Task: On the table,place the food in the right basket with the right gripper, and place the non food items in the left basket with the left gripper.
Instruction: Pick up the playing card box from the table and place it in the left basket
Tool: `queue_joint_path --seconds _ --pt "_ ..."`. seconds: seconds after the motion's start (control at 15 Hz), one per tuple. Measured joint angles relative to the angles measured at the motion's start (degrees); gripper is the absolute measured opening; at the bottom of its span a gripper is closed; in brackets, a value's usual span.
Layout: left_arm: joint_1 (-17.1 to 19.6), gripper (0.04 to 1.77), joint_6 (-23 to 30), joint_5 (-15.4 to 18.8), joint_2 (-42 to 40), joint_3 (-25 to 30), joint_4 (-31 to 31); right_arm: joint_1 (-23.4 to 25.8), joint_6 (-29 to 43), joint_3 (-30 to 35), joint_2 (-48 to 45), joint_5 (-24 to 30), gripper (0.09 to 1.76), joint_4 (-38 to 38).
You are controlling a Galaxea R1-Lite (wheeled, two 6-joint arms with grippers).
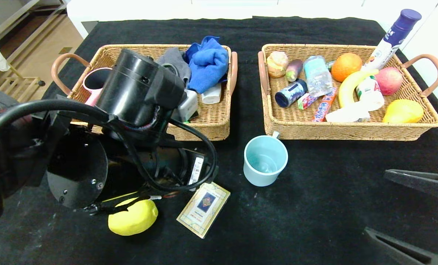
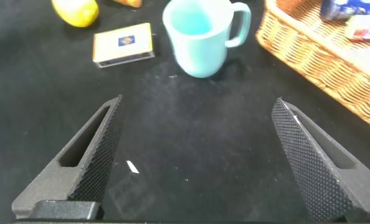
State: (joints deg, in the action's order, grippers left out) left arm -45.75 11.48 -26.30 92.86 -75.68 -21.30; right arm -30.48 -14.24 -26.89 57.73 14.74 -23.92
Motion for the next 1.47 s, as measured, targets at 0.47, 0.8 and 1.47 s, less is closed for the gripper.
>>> queue_joint_path --seconds 0.47,0.8,1.47 --pt "-4.4 1.71 -0.1 0.1 3.0 1.5 -5.0 -1.7 -0.7 0.0 -0.1 -0.1 1.71 0.0" --pt "-6.1 1.71 -0.1 0.0 5.6 3.6 -4.9 -1.7 -0.7 0.0 -0.2 -0.1 1.71 0.0" --pt "-6.3 1.72 1.0 -1.0 8.9 4.2 -4.4 -1.7 -0.8 0.1 -0.2 0.0 1.71 0.0"
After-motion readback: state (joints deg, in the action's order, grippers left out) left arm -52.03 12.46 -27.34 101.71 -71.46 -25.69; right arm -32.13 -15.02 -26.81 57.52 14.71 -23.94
